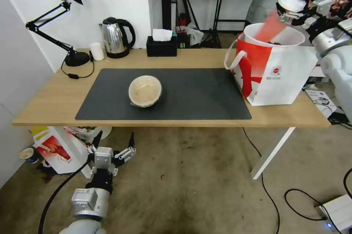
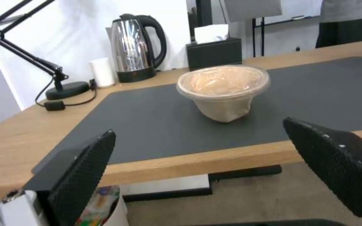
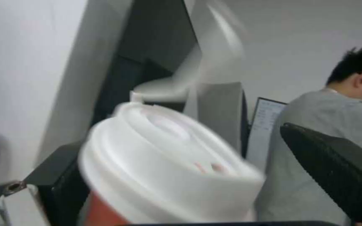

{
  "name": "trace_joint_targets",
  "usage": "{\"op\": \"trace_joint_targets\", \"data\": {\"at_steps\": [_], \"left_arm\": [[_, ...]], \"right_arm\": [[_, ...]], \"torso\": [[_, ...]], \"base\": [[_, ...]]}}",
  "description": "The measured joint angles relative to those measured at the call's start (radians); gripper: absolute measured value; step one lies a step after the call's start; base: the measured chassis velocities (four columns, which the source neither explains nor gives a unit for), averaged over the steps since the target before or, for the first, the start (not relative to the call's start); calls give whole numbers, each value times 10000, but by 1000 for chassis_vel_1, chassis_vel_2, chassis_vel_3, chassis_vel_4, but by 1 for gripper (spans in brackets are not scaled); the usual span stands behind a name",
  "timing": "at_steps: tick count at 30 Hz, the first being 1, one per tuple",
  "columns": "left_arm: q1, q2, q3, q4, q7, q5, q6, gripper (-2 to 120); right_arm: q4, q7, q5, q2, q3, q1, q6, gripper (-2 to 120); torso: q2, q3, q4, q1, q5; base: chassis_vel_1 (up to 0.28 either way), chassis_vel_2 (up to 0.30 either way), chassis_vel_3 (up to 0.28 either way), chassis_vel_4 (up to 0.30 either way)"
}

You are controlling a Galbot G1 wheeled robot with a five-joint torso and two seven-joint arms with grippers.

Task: Pick up the trash from the table and place it into the takeout bag.

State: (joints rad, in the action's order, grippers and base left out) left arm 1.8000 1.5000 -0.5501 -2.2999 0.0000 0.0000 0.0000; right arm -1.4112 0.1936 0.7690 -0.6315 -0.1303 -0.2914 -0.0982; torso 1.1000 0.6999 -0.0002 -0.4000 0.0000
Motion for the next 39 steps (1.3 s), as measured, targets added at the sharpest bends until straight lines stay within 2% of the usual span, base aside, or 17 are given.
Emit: {"op": "trace_joint_targets", "data": {"at_steps": [3, 8, 24, 28, 32, 36, 39], "left_arm": [[1, 0, 0, 0, 0, 0, 0, 100], [0, 0, 0, 0, 0, 0, 0, 100], [0, 0, 0, 0, 0, 0, 0, 100], [0, 0, 0, 0, 0, 0, 0, 100], [1, 0, 0, 0, 0, 0, 0, 100], [1, 0, 0, 0, 0, 0, 0, 100], [1, 0, 0, 0, 0, 0, 0, 100]], "right_arm": [[-797, -155, 503, 375, -70, -162, 399, 100], [-1453, -207, 608, 697, -141, -396, 608, 100], [-1873, -361, 497, 684, -361, -1229, 909, 100], [-1524, -366, 117, 430, -435, -1403, 827, 100], [104, 19, -536, -158, -326, -1036, 48, 100], [800, -18, -814, -504, -250, -828, -44, 100], [854, -232, -1096, -654, -234, -839, 133, 100]], "torso": [[0, -1, 2, 0, -2], [0, 0, 1, 0, -1], [0, 1, 0, 0, -1], [1, 1, 2, 0, -2], [0, 2, 1, 0, 3], [0, 2, 2, -2, 0], [0, 1, 3, -1, -1]], "base": [[0, 0, 0, 0], [0, 0, 0, 0], [0, 0, 0, 0], [0, 0, 0, 0], [0, 0, 0, 0], [0, 0, 0, 0], [0, 0, 0, 0]]}}
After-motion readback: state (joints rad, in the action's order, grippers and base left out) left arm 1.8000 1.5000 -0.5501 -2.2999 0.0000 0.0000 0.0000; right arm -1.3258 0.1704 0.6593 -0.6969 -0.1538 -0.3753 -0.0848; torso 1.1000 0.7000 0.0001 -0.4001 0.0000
